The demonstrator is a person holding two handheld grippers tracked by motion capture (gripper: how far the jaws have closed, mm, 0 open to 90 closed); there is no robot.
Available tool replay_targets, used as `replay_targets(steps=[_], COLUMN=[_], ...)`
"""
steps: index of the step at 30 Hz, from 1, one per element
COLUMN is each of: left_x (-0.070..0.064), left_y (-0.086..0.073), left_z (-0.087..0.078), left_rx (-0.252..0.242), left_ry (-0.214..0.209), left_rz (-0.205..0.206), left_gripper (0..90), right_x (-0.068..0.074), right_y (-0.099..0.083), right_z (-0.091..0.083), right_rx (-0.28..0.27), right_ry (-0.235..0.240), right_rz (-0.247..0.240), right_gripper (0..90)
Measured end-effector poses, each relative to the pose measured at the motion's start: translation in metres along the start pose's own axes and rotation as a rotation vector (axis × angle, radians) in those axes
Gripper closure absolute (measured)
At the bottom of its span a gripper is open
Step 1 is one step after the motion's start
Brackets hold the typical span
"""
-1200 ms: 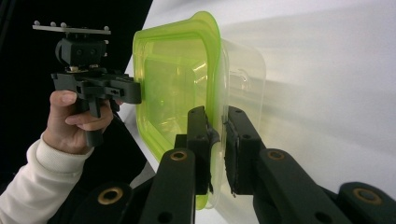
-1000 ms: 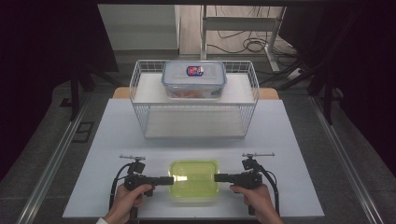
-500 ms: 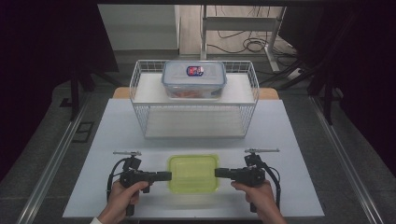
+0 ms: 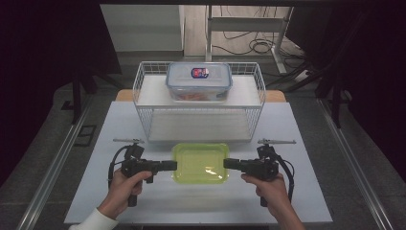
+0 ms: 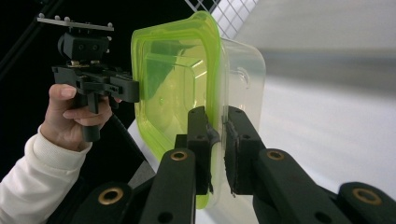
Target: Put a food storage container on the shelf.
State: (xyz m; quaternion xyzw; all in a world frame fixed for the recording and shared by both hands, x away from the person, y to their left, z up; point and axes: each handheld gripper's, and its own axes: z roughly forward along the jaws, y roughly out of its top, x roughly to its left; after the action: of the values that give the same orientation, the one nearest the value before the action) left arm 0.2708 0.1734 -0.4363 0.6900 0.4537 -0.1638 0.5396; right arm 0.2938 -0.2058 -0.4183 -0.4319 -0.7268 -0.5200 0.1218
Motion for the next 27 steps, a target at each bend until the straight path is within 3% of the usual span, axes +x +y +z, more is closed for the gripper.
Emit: replay_targets(steps=[27], left_x=[-0.041], left_y=[0.07], left_z=[-0.028], left_rx=[-0.07], left_ry=[0.004], left_rz=[0.141], left_gripper=[80.6], right_x=[0.034], right_y=[0.071], right_z=[-0.02], right_rx=[-0.102], right_ry=[0.007], right_rz=[-0.146], right_gripper=[80.8])
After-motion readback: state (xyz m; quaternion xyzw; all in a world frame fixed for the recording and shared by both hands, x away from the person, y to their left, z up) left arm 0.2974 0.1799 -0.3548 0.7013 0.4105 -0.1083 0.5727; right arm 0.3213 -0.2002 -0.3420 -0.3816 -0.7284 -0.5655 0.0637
